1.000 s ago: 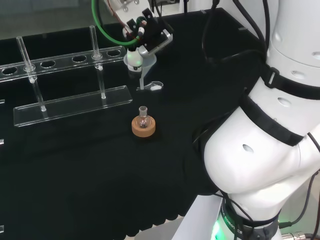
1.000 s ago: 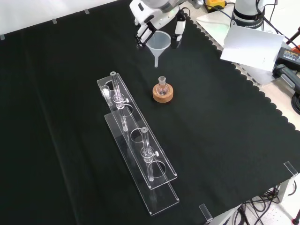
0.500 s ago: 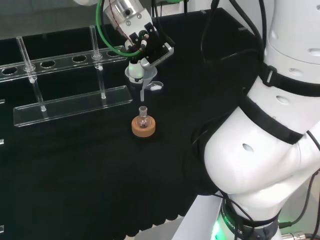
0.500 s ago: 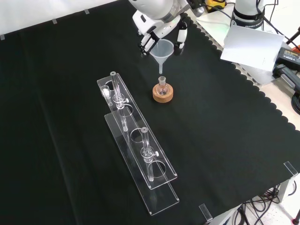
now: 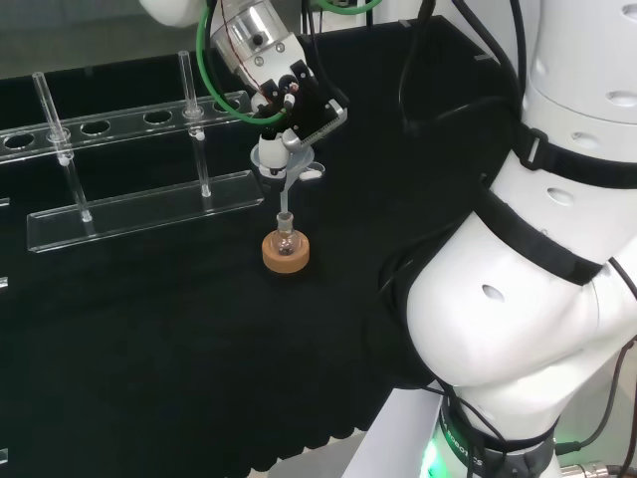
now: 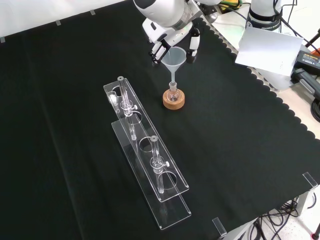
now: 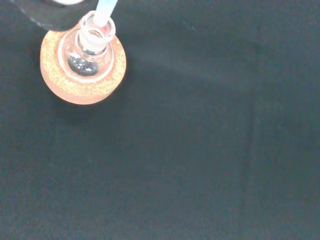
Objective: Place the funnel on the round-bottom flask.
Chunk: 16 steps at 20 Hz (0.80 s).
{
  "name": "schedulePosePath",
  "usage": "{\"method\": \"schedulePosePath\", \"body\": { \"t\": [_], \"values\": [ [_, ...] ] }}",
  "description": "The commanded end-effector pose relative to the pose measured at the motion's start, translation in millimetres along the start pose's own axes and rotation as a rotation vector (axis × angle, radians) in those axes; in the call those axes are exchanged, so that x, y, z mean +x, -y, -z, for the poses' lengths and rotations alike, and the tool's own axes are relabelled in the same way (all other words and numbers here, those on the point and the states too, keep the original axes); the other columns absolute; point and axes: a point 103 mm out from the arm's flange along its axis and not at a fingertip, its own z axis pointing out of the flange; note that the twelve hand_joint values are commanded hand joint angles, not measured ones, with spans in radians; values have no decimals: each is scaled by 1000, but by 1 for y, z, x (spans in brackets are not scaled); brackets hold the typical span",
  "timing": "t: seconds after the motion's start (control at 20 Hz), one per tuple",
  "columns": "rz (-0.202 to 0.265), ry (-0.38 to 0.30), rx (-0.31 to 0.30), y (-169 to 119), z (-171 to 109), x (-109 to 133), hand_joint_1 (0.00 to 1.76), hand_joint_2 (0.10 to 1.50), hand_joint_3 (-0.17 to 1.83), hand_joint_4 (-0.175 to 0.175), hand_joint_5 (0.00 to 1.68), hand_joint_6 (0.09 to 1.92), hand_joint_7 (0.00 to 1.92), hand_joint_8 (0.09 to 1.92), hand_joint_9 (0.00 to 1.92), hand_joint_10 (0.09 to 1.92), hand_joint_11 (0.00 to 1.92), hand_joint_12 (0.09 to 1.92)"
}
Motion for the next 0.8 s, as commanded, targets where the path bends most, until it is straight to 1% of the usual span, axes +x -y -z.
{"method": "schedulePosePath", "body": {
  "t": [0.05,0.8],
  "values": [
    [4,5,3,-3,-1,3,831,1051,-175,-15,591,578,756,650,999,427,645,1222],
    [7,24,29,-14,-5,10,831,1057,-175,-16,594,594,755,653,1002,427,649,1220]
  ]
}}
